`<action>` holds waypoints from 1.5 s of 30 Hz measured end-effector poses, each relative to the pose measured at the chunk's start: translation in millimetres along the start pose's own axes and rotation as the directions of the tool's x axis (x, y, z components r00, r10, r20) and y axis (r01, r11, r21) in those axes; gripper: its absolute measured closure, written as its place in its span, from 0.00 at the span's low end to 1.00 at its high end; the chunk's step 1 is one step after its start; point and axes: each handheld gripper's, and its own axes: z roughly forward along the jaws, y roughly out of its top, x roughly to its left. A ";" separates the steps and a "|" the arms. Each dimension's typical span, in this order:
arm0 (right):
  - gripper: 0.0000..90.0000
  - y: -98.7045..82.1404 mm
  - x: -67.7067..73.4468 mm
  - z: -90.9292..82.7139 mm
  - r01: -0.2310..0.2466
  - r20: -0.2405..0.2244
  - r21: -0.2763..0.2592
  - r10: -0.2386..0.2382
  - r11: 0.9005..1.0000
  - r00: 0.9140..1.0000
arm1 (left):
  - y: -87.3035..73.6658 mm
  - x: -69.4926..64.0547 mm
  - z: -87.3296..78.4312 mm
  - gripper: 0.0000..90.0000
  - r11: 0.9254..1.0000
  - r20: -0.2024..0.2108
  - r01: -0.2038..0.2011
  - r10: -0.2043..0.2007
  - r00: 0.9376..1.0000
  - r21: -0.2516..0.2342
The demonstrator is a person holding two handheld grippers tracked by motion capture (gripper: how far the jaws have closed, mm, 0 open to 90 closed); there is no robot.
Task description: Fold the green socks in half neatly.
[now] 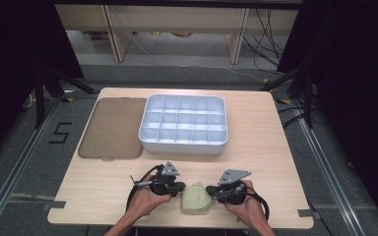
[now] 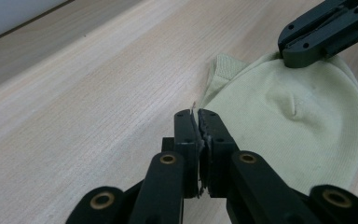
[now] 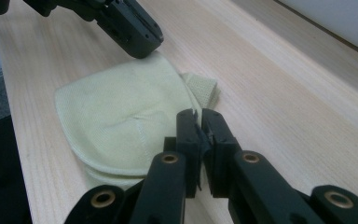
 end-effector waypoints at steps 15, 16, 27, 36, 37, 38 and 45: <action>0.96 -0.6 2.9 -13.5 -0.013 -0.006 -0.030 0.013 0.999 1.000 | -7.4 -19.2 -22.6 0.82 0.997 0.055 0.055 -0.053 0.997 -0.045; 0.96 -0.6 2.8 -13.6 -0.004 -0.013 -0.032 0.003 0.999 1.000 | -8.5 -22.1 -23.2 0.78 0.995 0.064 0.079 -0.075 0.995 -0.055; 0.96 -0.2 6.6 -15.9 0.013 -0.006 -0.031 -0.013 0.999 1.000 | -17.9 -26.5 -29.5 0.65 0.989 0.063 0.140 -0.137 0.989 -0.050; 0.96 -1.3 9.5 -18.3 0.006 -0.002 -0.045 -0.007 0.999 1.000 | -25.0 -29.5 -28.8 0.63 0.981 0.091 0.187 -0.183 0.979 -0.042; 0.96 -1.3 9.5 -18.3 0.006 -0.002 -0.045 -0.007 0.999 1.000 | -25.0 -29.5 -28.8 0.63 0.981 0.091 0.187 -0.183 0.979 -0.042; 0.96 -1.0 10.5 -18.8 0.026 -0.009 -0.040 -0.027 0.999 1.000 | -26.5 -29.0 -27.7 0.62 0.981 0.092 0.191 -0.187 0.978 -0.038; 0.96 -1.3 13.8 -17.5 0.031 -0.011 -0.040 -0.031 0.999 0.999 | -27.4 -29.9 -22.8 0.62 0.978 0.096 0.208 -0.205 0.974 -0.016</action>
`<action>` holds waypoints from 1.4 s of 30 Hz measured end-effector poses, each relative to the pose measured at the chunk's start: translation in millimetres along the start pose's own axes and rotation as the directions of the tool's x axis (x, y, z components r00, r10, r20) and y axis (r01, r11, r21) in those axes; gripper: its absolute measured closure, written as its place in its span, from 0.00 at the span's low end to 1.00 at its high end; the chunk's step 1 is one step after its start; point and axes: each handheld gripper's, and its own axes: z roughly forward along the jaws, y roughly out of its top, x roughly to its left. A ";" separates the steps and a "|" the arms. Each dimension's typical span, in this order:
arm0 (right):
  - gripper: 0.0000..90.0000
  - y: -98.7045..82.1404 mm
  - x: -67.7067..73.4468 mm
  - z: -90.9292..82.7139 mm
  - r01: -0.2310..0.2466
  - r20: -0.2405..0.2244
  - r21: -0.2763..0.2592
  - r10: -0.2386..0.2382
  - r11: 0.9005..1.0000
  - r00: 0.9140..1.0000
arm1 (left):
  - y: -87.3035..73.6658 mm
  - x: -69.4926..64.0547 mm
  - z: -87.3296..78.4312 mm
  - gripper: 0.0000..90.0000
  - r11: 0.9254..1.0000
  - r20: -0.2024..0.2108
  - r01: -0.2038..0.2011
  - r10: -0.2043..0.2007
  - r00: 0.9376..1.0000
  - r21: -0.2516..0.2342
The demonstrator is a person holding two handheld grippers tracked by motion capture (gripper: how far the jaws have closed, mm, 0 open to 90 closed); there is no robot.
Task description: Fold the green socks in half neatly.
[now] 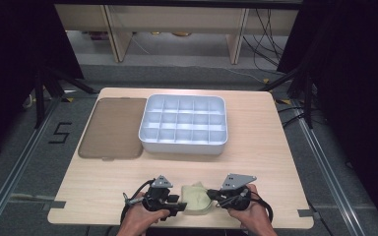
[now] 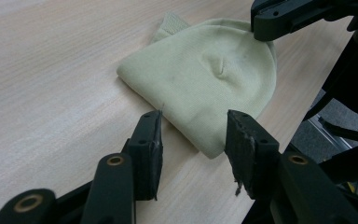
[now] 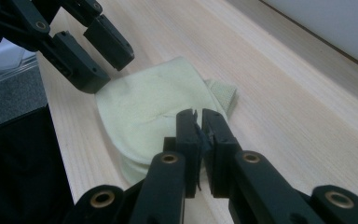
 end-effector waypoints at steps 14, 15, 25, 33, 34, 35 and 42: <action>0.95 -0.6 2.2 1.3 0.008 -0.009 0.012 -0.008 1.000 1.000 | 4.3 -3.0 8.7 0.57 0.999 0.003 0.049 -0.049 0.999 -0.002; 0.95 -0.6 2.2 1.6 0.009 -0.010 0.013 -0.009 1.000 1.000 | 4.5 -2.7 9.0 0.58 0.999 0.013 0.052 -0.052 0.999 -0.006; 0.94 -0.5 2.8 1.3 0.004 -0.012 0.020 -0.004 1.000 1.000 | 3.1 -1.4 12.9 0.60 0.998 -0.007 0.053 -0.053 0.999 0.021; 0.94 -0.5 2.8 1.7 0.011 -0.015 0.019 -0.011 1.000 1.000 | 3.7 -0.3 13.6 0.69 0.998 -0.031 0.019 -0.018 0.999 0.056; 0.94 -0.6 3.0 1.9 0.011 -0.016 0.020 -0.011 1.000 1.000 | 3.0 -1.6 15.9 0.74 0.999 -0.030 0.042 -0.041 0.999 0.027; 0.94 -0.8 3.6 2.8 0.009 -0.017 0.016 -0.009 1.000 1.000 | 3.3 -0.5 14.9 0.76 0.998 -0.025 0.026 -0.024 0.999 0.049; 0.94 0.1 7.1 4.2 0.014 -0.032 0.012 -0.013 1.000 0.999 | 5.1 -2.2 14.7 0.91 0.999 -0.041 0.025 -0.026 0.999 -0.021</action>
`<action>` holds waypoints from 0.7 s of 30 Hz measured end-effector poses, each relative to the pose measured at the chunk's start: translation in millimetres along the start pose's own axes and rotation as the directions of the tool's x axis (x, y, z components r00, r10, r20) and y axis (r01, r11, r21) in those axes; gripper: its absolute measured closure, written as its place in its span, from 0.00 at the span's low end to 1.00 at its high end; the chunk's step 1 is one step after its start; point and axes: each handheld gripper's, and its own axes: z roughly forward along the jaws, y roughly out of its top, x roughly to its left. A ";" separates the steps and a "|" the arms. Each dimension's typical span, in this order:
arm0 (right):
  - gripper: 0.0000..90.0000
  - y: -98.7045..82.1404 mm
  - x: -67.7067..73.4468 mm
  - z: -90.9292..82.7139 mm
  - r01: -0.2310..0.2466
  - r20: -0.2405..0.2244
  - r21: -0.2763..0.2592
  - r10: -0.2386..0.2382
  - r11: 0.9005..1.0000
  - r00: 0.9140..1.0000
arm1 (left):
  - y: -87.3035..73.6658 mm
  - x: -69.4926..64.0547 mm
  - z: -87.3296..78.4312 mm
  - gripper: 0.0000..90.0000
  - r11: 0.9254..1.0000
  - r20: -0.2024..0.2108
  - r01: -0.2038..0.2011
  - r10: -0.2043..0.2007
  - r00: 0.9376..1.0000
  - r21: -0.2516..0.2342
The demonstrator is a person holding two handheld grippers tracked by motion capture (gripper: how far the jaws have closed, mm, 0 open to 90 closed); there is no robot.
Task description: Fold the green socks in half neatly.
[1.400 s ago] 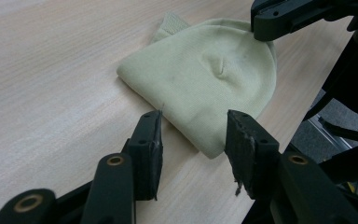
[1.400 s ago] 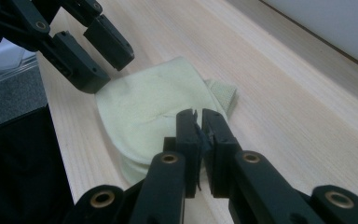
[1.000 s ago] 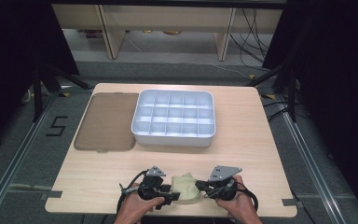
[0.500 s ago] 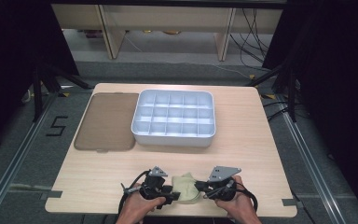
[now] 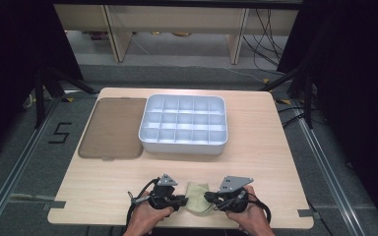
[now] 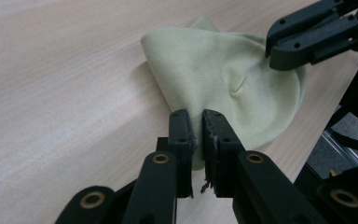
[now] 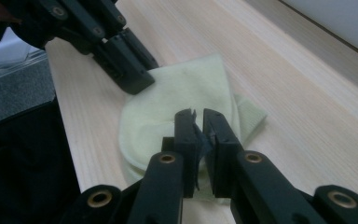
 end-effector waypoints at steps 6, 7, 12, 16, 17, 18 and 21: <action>0.95 3.3 8.9 4.9 0.034 -0.029 -0.005 -0.034 0.999 0.999 | 2.7 2.0 -3.7 0.92 0.999 -0.013 -0.047 0.047 0.999 0.020; 0.95 3.4 10.3 6.7 0.042 -0.032 -0.013 -0.042 0.999 0.999 | 3.6 3.0 -3.7 0.92 0.998 -0.017 -0.054 0.054 0.998 0.017; 0.95 5.9 15.7 11.3 0.051 -0.053 -0.020 -0.052 0.999 0.997 | 4.6 2.9 -4.5 0.92 0.999 -0.021 -0.053 0.053 0.998 0.011; 0.96 8.4 22.0 18.4 0.059 -0.071 -0.035 -0.061 0.998 0.996 | 4.2 2.9 -4.4 0.92 0.997 -0.028 -0.075 0.075 0.997 0.014; 0.96 8.9 23.6 20.2 0.062 -0.076 -0.029 -0.064 0.998 0.995 | 4.2 2.4 -3.3 0.92 0.998 -0.026 -0.065 0.065 0.998 0.005; 0.96 9.5 24.8 23.3 0.077 -0.084 -0.025 -0.079 0.997 0.993 | 4.5 3.9 -3.5 0.92 0.997 -0.024 -0.071 0.071 0.997 0.010; 0.96 10.1 28.7 31.5 0.078 -0.086 0.001 -0.077 0.997 0.993 | 5.3 3.4 -3.4 0.92 0.997 -0.025 -0.074 0.075 0.997 0.013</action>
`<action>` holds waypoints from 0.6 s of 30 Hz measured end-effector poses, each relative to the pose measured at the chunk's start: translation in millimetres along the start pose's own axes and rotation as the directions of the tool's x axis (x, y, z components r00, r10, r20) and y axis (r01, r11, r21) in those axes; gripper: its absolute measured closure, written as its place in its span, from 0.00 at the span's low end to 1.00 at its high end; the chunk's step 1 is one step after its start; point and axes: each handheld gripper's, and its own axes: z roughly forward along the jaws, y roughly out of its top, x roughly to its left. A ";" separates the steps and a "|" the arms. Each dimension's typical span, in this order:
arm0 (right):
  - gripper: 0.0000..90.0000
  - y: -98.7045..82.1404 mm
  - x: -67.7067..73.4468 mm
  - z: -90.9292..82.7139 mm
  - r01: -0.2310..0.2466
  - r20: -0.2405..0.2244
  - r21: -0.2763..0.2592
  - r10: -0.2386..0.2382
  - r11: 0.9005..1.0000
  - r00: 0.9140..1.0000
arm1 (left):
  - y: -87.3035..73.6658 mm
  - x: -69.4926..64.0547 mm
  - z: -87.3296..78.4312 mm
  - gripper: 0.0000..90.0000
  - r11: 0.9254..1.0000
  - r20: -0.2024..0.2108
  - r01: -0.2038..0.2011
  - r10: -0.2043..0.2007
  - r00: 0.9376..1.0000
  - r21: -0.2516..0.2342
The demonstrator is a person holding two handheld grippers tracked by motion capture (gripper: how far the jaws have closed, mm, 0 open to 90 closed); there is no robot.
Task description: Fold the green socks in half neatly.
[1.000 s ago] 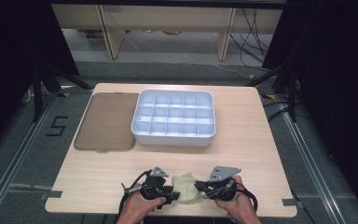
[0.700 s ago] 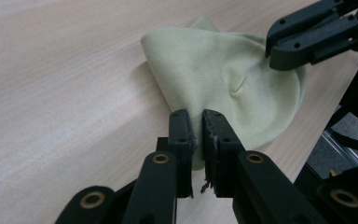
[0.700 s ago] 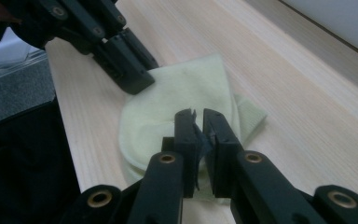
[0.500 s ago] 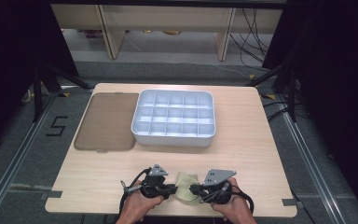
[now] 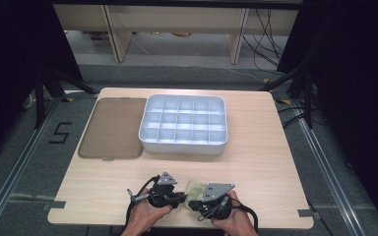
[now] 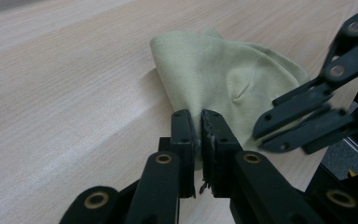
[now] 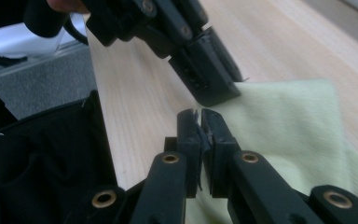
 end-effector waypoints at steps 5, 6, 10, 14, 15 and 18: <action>0.98 -1.3 -2.5 10.0 0.020 0.006 0.044 -0.020 0.999 1.000 | -0.8 -0.2 1.7 0.92 1.000 -0.001 0.003 -0.003 1.000 -0.008; 0.99 -2.3 -3.5 10.2 -0.001 0.004 0.042 0.001 0.999 1.000 | -0.1 -0.3 1.7 0.92 1.000 0.004 0.003 -0.003 1.000 -0.010; 0.99 -2.1 -4.2 9.0 0.000 0.001 0.039 0.000 0.999 1.000 | -0.3 -0.3 0.6 0.92 1.000 -0.003 -0.011 0.011 1.000 -0.004; 1.00 1.8 -13.0 1.6 -0.024 0.050 -0.003 0.024 1.000 0.998 | 0.4 1.0 -1.0 0.92 1.000 0.002 -0.027 0.027 1.000 0.006; 1.00 3.1 -17.4 -0.4 -0.030 0.075 -0.009 0.031 0.999 0.997 | 0.8 1.2 -1.1 0.92 0.999 0.003 -0.032 0.032 0.999 0.007; 1.00 3.8 -30.9 -1.4 -0.056 0.119 -0.009 0.057 0.998 0.991 | 1.2 0.9 -2.2 0.92 1.000 -0.001 -0.022 0.022 1.000 0.010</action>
